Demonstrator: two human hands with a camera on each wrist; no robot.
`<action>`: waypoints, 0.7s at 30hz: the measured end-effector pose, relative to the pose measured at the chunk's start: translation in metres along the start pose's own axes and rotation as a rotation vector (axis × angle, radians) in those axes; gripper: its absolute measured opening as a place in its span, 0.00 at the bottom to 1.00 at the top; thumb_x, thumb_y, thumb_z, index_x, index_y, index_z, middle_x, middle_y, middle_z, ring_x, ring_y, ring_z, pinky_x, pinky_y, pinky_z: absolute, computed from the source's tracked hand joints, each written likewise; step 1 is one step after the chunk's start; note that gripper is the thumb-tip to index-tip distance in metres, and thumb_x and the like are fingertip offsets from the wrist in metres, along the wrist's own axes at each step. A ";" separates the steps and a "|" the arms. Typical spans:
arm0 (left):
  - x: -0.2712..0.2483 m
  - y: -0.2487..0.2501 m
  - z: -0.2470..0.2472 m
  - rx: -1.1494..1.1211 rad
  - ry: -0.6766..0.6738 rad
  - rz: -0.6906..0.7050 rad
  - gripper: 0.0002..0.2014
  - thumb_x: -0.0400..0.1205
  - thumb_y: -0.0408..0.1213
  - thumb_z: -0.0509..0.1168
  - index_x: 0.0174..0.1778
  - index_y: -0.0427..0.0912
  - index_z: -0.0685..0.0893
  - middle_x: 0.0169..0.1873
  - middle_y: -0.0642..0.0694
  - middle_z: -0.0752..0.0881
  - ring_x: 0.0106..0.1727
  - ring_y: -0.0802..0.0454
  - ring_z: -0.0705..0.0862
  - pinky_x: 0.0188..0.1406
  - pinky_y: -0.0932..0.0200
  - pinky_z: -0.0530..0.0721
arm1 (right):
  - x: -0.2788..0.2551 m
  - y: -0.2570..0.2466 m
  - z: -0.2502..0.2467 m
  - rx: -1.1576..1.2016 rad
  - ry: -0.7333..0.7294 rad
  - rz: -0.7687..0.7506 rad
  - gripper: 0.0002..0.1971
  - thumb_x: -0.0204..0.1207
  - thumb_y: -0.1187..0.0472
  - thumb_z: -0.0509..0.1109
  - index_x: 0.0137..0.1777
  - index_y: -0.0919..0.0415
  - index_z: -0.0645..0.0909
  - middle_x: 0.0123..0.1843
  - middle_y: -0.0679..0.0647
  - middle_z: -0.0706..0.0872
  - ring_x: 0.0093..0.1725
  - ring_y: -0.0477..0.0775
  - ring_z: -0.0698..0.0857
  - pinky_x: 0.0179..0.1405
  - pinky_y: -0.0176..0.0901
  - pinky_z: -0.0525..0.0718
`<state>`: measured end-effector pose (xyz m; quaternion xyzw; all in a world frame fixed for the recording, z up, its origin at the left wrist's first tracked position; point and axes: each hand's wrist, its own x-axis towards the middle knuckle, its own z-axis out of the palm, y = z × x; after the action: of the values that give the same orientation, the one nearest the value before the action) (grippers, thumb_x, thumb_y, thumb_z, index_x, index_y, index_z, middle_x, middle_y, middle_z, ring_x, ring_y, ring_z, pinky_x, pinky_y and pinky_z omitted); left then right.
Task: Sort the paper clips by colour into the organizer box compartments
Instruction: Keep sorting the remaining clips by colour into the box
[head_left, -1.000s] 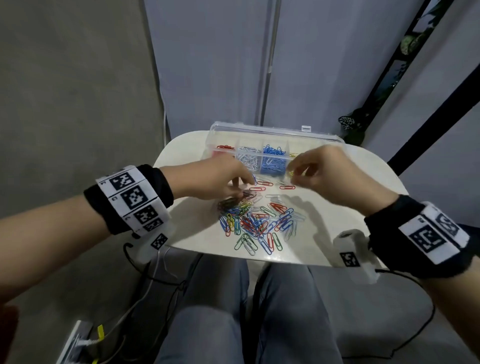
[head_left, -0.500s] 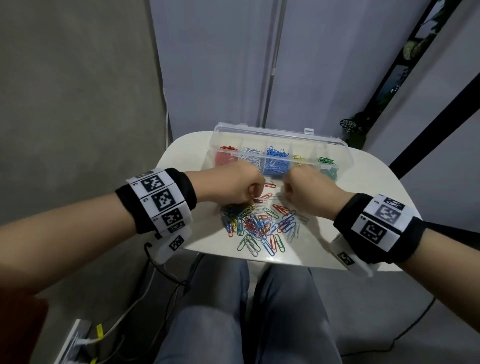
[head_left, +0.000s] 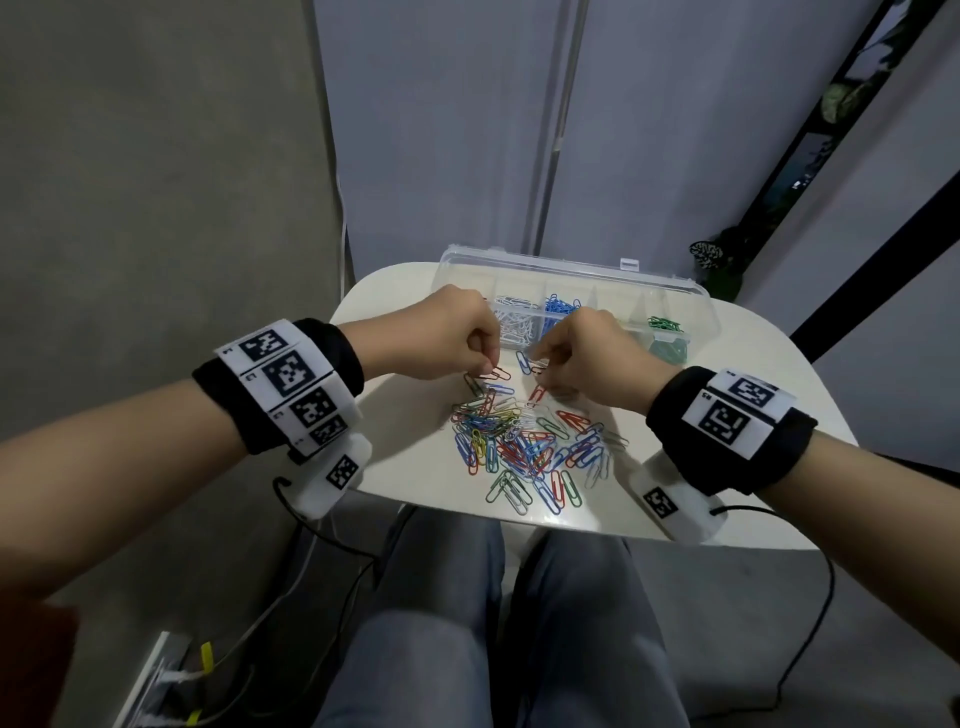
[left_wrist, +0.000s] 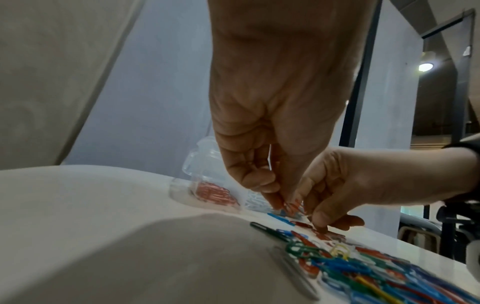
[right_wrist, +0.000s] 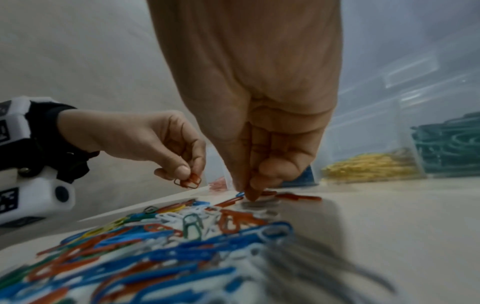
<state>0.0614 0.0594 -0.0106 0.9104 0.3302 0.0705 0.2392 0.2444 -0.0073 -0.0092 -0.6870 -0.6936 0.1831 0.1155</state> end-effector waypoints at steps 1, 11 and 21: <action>0.000 -0.001 0.000 -0.027 -0.008 -0.018 0.03 0.76 0.28 0.74 0.42 0.39 0.90 0.34 0.46 0.89 0.30 0.66 0.81 0.31 0.75 0.76 | 0.001 -0.001 0.000 -0.036 -0.004 -0.009 0.10 0.70 0.70 0.78 0.51 0.62 0.90 0.40 0.54 0.90 0.34 0.44 0.82 0.34 0.30 0.78; -0.004 -0.001 -0.002 -0.403 -0.040 -0.121 0.04 0.77 0.27 0.73 0.40 0.39 0.88 0.25 0.53 0.86 0.22 0.65 0.79 0.23 0.69 0.76 | -0.005 0.004 -0.004 -0.118 -0.096 0.025 0.02 0.72 0.71 0.75 0.41 0.67 0.89 0.39 0.58 0.90 0.35 0.50 0.83 0.37 0.40 0.81; -0.003 0.011 -0.002 -0.580 -0.001 -0.127 0.04 0.75 0.25 0.74 0.40 0.35 0.86 0.26 0.46 0.87 0.23 0.58 0.81 0.25 0.65 0.81 | -0.021 -0.009 -0.018 0.610 0.030 0.127 0.07 0.73 0.69 0.76 0.49 0.72 0.87 0.39 0.64 0.90 0.33 0.53 0.87 0.27 0.37 0.85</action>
<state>0.0651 0.0508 -0.0032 0.7815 0.3523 0.1466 0.4936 0.2444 -0.0260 0.0126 -0.6654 -0.5604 0.3796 0.3149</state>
